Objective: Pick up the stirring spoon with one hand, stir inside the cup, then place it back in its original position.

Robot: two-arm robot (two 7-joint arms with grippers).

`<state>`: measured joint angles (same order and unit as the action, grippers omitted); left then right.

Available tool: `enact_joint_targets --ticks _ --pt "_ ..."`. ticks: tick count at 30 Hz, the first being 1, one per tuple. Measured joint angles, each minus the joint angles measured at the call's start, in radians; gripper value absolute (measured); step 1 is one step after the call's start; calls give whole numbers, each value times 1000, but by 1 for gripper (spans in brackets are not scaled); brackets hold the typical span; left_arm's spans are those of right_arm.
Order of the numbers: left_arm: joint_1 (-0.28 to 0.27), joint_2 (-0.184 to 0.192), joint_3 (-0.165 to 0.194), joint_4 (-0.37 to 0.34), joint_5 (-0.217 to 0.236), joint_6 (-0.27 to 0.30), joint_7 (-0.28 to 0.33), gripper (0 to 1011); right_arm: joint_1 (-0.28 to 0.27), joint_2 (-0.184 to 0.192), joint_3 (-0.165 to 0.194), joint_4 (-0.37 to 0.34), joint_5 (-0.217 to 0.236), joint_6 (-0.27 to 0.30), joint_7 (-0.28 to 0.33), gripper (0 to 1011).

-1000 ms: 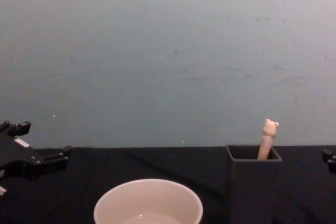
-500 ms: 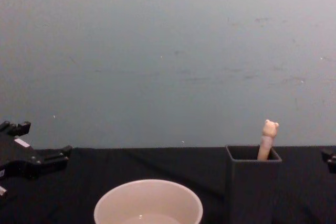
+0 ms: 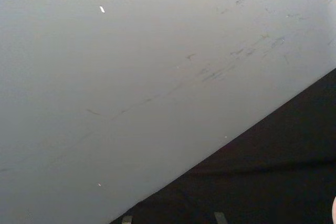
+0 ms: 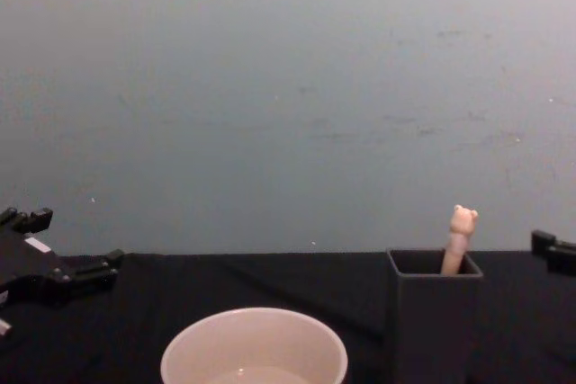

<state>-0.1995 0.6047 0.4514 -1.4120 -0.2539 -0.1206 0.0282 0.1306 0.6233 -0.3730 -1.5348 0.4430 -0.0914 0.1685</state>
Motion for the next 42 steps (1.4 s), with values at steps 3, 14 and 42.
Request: enact_joint_targets --ticks 3,14,42 --pt "0 0 0 0 0 0 0 1001 -12 9 12 -26 57 28 65 1003" --pt "0 0 0 0 0 0 0 1001 -8 -5 5 -43 134 87 221 1003" --pt "0 0 0 0 0 0 0 1001 125 -175 -3 126 104 120 280 1003"
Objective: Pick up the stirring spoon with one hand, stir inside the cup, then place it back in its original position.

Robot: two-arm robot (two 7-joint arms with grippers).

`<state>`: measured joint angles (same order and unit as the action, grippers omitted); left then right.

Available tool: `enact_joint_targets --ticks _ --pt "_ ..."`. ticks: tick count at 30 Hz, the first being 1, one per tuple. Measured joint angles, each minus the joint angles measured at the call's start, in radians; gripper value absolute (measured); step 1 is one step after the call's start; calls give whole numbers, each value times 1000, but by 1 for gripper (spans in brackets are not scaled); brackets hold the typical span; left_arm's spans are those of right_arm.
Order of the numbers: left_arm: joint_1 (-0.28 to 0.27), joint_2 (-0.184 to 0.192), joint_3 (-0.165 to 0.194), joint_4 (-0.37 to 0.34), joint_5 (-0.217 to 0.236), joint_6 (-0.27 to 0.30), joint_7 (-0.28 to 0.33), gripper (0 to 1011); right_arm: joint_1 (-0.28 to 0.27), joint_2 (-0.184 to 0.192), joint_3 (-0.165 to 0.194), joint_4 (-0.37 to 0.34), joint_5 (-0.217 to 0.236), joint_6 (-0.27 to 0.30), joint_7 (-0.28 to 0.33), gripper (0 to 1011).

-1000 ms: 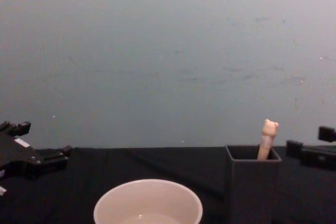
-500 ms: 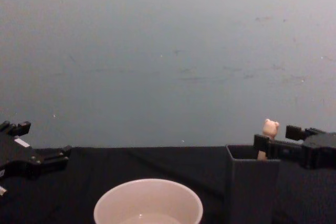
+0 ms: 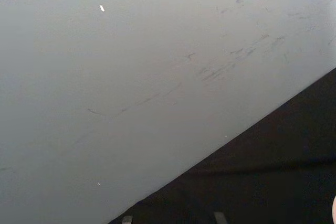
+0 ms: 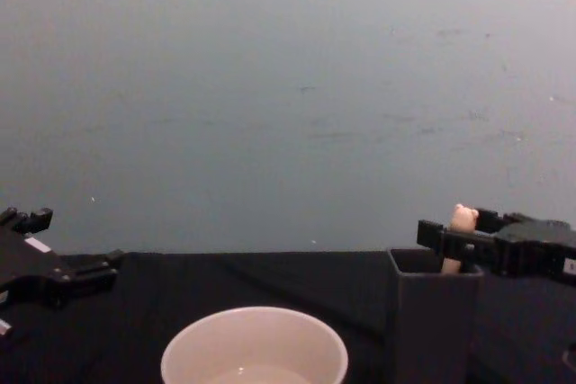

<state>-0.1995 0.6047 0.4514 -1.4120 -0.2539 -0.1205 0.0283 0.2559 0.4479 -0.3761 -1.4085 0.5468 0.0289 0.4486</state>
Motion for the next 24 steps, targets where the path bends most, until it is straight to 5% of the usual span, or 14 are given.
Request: enact_joint_targets --ticks 11,24 --pt "0 0 0 0 0 0 0 1002 0 0 0 1 -1 0 0 1003" --pt "0 0 0 0 0 0 0 1001 -1 1 0 -2 -1 -1 -1 676"
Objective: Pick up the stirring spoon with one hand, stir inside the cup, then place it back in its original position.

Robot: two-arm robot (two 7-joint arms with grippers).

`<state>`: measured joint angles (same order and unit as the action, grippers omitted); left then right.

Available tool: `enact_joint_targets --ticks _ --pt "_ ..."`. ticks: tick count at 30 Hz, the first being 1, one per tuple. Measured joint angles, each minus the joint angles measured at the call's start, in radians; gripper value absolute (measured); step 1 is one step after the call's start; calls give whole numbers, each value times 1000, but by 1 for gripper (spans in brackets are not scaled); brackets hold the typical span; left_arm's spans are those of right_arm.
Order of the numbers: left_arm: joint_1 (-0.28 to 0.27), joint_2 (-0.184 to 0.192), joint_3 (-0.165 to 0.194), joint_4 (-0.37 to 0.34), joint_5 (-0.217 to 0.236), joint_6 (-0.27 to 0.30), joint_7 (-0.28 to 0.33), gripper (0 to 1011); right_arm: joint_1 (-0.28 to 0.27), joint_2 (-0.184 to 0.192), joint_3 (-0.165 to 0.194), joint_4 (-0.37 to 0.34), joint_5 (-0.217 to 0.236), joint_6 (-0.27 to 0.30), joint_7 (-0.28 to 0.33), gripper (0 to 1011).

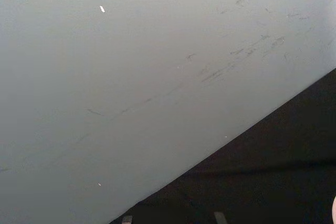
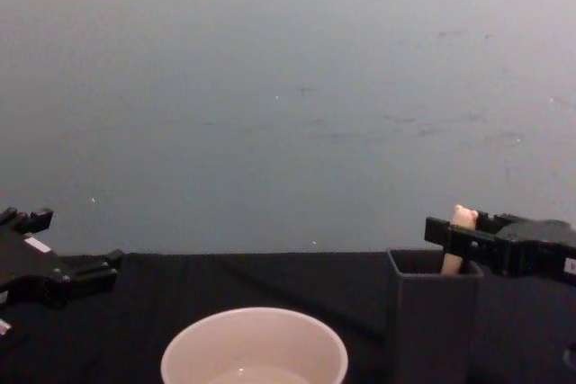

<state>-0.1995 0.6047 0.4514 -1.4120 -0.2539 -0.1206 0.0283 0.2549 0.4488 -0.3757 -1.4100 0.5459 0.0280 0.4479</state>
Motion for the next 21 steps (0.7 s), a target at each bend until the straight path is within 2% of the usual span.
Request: enact_joint_targets --ticks 4,5,7,10,11,13,14,21 --pt "0 0 0 0 0 0 0 1001 0 0 0 0 0 0 0 530" --pt "0 0 0 0 0 0 0 1001 0 0 0 0 0 0 0 530" --pt "0 0 0 0 0 0 0 1001 0 0 0 -1 0 -1 0 425" --pt "0 0 0 0 0 0 0 1001 0 0 0 -1 1 -1 -1 365" --pt "0 0 0 0 0 0 0 1001 0 0 0 -1 1 -1 -1 306" --pt "0 0 0 0 0 0 0 1001 0 0 0 -1 1 -1 -1 268" --pt "0 0 0 0 0 0 0 1001 0 0 0 -1 1 -1 -1 216" --pt "0 0 0 0 0 0 0 1001 0 0 0 -1 2 -1 -1 213"
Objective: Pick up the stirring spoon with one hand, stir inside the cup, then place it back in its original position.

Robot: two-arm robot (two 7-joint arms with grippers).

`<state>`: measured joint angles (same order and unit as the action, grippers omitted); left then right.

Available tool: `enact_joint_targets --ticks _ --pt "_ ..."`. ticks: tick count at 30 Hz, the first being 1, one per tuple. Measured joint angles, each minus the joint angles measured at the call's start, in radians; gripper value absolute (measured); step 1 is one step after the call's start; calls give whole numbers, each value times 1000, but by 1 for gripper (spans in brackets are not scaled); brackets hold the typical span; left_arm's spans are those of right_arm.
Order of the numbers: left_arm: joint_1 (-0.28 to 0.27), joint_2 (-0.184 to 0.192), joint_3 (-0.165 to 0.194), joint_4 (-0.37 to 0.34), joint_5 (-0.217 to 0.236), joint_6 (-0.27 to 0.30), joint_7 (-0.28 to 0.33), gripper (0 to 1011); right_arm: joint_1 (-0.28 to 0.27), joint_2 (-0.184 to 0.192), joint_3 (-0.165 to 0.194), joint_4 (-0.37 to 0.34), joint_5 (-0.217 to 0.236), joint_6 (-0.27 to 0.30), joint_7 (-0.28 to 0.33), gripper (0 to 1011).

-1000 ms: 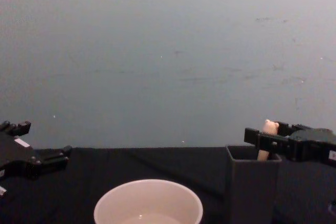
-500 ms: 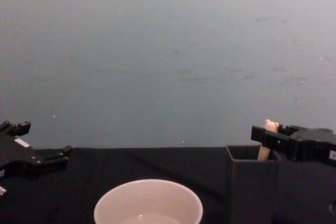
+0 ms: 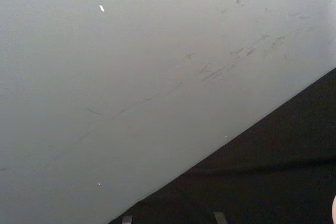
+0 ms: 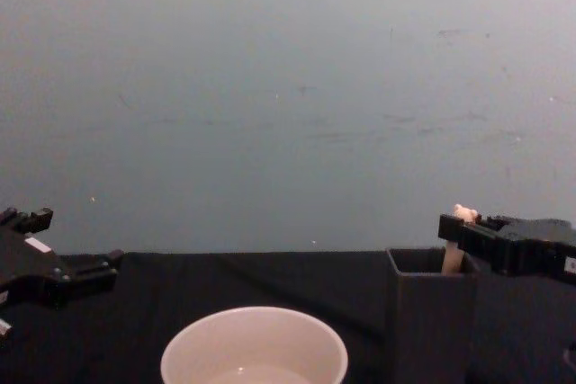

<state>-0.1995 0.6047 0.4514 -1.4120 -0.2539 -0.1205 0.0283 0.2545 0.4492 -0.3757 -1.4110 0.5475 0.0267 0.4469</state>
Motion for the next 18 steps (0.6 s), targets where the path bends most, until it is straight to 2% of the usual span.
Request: enact_joint_targets --ticks 5,18 --pt "0 0 0 0 0 0 0 1001 -3 0 1 -5 -1 -6 4 212" --pt "0 0 0 0 0 0 0 1001 -28 20 21 -81 -25 -108 62 212"
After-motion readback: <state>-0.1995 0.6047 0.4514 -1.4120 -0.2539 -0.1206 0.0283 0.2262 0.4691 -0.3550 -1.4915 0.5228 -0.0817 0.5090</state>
